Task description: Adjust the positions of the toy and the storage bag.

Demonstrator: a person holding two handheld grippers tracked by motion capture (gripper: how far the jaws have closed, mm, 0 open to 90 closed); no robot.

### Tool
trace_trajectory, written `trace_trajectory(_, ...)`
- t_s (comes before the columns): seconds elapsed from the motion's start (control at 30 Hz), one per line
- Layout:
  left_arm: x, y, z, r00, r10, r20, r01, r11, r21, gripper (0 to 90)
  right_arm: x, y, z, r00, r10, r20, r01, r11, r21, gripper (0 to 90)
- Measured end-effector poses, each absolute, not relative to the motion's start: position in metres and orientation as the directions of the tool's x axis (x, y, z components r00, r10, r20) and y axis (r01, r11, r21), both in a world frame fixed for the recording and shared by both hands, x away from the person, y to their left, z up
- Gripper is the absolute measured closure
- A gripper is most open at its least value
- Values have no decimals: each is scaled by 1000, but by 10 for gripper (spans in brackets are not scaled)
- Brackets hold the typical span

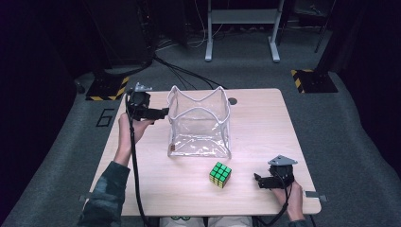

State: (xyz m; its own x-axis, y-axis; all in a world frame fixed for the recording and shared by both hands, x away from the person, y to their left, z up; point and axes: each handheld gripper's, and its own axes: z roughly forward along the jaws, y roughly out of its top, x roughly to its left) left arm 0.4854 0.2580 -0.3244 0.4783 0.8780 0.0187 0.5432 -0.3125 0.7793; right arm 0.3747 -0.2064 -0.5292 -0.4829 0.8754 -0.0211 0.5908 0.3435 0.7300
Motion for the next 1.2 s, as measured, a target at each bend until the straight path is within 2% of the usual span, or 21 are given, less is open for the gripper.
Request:
trace_trajectory(0.27, 464, 273, -341, 459, 888, 29, 529, -299, 794, 43, 375, -206, -529, -476, 879, -22, 592, 339, 731, 38)
trace_trajectory(1.2, 423, 308, -447, 434, 900, -31, 623, -276, 732, 13, 375, -206, -529, -480, 877, -12, 597, 336, 728, 45)
